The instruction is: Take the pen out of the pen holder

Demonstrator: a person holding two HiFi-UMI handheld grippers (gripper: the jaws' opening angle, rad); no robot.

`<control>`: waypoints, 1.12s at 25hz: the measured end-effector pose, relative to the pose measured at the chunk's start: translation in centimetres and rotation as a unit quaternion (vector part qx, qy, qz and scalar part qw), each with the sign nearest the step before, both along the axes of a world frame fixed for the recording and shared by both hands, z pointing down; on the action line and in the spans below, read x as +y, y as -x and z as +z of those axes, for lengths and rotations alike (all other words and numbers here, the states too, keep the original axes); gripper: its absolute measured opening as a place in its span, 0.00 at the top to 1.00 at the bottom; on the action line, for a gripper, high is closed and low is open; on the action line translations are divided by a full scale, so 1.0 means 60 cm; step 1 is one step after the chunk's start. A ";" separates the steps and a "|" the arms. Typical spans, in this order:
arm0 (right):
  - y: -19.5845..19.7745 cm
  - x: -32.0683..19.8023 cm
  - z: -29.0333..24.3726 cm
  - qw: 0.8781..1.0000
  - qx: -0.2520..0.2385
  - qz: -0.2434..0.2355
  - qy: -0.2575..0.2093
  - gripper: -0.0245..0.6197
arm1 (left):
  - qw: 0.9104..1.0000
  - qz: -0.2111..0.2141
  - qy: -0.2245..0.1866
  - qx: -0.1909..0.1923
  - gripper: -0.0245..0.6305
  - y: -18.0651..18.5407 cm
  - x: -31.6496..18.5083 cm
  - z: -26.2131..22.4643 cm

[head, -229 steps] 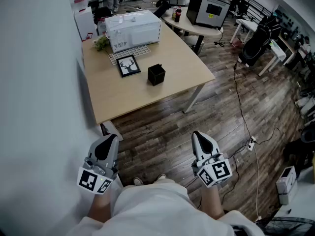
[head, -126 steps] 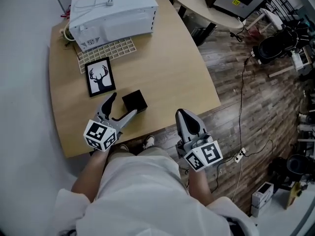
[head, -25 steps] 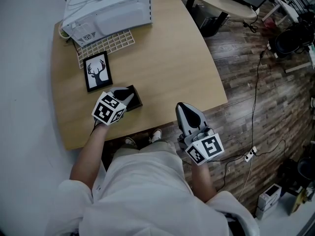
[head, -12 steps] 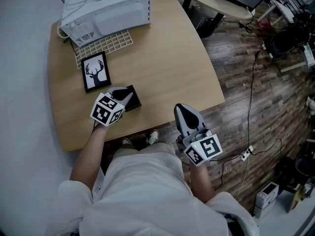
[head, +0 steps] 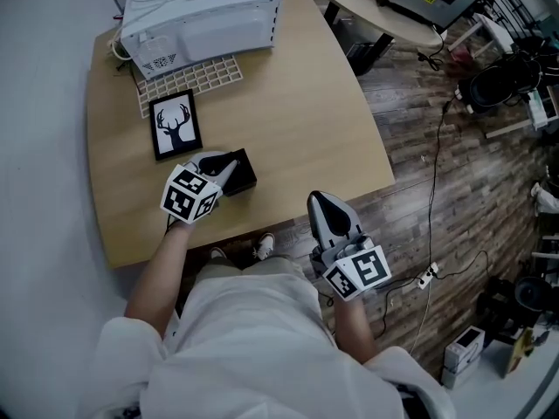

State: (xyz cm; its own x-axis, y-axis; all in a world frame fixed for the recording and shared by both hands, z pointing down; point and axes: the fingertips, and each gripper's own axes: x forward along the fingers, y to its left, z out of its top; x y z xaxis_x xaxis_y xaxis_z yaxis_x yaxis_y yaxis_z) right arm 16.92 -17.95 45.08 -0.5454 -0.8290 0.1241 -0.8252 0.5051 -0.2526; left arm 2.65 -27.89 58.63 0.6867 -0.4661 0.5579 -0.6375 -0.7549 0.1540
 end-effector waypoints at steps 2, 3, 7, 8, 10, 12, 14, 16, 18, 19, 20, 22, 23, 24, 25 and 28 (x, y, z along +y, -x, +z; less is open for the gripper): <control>0.012 0.009 -0.004 1.000 0.002 0.003 -0.001 0.96 | 1.000 -0.001 -0.005 0.009 0.87 0.008 0.002 -0.007; 0.019 0.013 -0.006 1.000 0.003 0.005 -0.002 0.96 | 1.000 0.000 -0.009 0.014 0.87 0.011 0.002 -0.011; 0.049 0.031 -0.020 1.000 0.011 0.011 -0.008 0.96 | 0.999 -0.002 -0.025 0.041 0.87 0.030 0.010 -0.031; 0.056 0.036 -0.026 1.000 0.014 0.012 -0.010 0.96 | 0.998 -0.004 -0.028 0.048 0.87 0.035 0.012 -0.036; 0.071 0.043 -0.041 1.000 0.022 0.011 -0.016 0.96 | 0.997 -0.009 -0.035 0.063 0.87 0.048 0.015 -0.049; 0.085 0.049 -0.054 0.999 0.032 0.011 -0.024 0.96 | 0.996 -0.014 -0.041 0.079 0.87 0.061 0.015 -0.059; 0.097 0.056 -0.064 0.999 0.039 0.015 -0.030 0.96 | 0.994 -0.019 -0.046 0.093 0.87 0.074 0.015 -0.068; 0.107 0.066 -0.069 0.998 0.043 0.020 -0.035 0.96 | 0.993 -0.022 -0.051 0.103 0.87 0.086 0.016 -0.075; 0.113 0.076 -0.067 0.998 0.047 0.025 -0.034 0.96 | 0.992 -0.024 -0.059 0.111 0.87 0.097 0.018 -0.083; 0.114 0.079 -0.064 0.998 0.050 0.027 -0.032 0.96 | 0.991 -0.026 -0.064 0.115 0.87 0.101 0.019 -0.088; 0.115 0.080 -0.062 0.998 0.054 0.027 -0.030 0.96 | 0.990 -0.028 -0.069 0.119 0.87 0.104 0.019 -0.092; 0.120 0.080 -0.062 0.997 0.060 0.025 -0.028 0.96 | 0.989 -0.029 -0.077 0.125 0.87 0.109 0.019 -0.101; 0.124 0.078 -0.064 0.997 0.062 0.023 -0.029 0.96 | 0.988 -0.029 -0.080 0.128 0.87 0.111 0.018 -0.105; 0.128 0.077 -0.067 0.997 0.063 0.021 -0.031 0.96 | 0.987 -0.030 -0.082 0.133 0.87 0.113 0.019 -0.109; 0.134 0.075 -0.071 0.997 0.064 0.019 -0.033 0.96 | 0.986 -0.031 -0.083 0.139 0.87 0.116 0.019 -0.112; 0.152 0.069 -0.078 0.997 0.067 0.004 -0.036 0.96 | 0.983 -0.037 -0.087 0.158 0.87 0.122 0.019 -0.124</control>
